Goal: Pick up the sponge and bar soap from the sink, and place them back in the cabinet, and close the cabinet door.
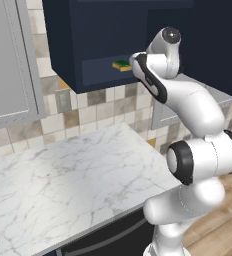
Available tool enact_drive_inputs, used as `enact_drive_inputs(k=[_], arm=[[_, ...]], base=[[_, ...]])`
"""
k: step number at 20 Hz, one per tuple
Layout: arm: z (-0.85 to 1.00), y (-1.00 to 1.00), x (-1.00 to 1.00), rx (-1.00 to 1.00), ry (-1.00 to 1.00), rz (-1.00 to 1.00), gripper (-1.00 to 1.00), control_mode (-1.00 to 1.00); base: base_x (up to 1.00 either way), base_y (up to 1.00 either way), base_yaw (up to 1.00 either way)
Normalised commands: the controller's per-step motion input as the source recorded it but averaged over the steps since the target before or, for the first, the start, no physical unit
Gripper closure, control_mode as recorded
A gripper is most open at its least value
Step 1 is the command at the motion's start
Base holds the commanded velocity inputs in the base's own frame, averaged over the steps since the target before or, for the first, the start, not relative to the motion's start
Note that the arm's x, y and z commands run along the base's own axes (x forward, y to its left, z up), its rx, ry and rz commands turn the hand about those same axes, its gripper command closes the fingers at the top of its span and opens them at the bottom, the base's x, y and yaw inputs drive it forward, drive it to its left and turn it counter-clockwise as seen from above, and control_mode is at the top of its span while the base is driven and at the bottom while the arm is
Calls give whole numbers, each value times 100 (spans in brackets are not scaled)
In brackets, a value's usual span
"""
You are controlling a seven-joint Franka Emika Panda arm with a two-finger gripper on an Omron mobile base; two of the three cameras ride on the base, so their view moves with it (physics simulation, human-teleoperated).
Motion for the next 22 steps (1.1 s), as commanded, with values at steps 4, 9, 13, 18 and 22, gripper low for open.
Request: enact_drive_inputs(k=[4,9,13,18,22], arm=[[0,0,6,0,0,0,100,-100],[0,0,0,0,0,0,-100,-100],[0,0,0,0,0,0,-100,-100],[-8,0,0,0,-3,0,-100,-100],[-10,0,0,0,-9,0,-100,-100]], base=[[0,0,0],[0,0,0],[0,0,0],[0,0,0],[0,0,0]])
